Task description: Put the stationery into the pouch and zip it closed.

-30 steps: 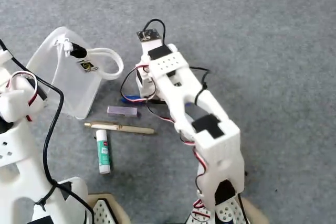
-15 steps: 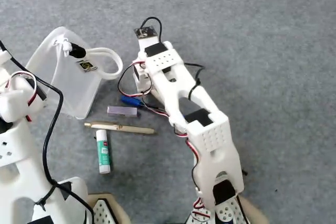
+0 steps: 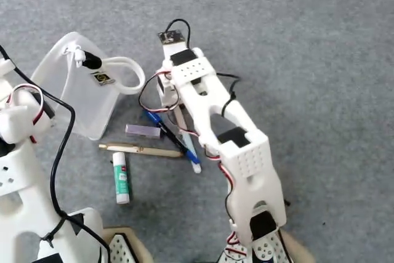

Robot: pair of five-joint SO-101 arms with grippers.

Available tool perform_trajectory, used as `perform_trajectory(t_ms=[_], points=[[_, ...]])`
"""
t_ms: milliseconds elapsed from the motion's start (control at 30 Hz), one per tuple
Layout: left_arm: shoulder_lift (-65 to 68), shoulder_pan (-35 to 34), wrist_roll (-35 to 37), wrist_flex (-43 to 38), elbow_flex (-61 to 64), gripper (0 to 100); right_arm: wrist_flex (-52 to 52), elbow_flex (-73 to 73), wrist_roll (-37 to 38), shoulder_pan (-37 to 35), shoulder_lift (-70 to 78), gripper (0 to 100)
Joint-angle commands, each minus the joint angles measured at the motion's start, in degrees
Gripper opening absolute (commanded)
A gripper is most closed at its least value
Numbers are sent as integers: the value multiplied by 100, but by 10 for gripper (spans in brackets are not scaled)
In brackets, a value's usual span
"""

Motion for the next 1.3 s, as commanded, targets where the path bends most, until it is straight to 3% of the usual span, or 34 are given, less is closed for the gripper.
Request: perform_trajectory(t_ms=[0,233,833,1267], points=[[62,-66,-141,70,40,28,-53,-277,26,229,-101,12],[62,-31,-141,70,40,28,70,-277,44,484,-338,12],[53,734,-149,79,40,28,-53,-268,79,782,-3354,12],[53,734,-149,79,295,28,-686,-259,721,765,-5543,12]])
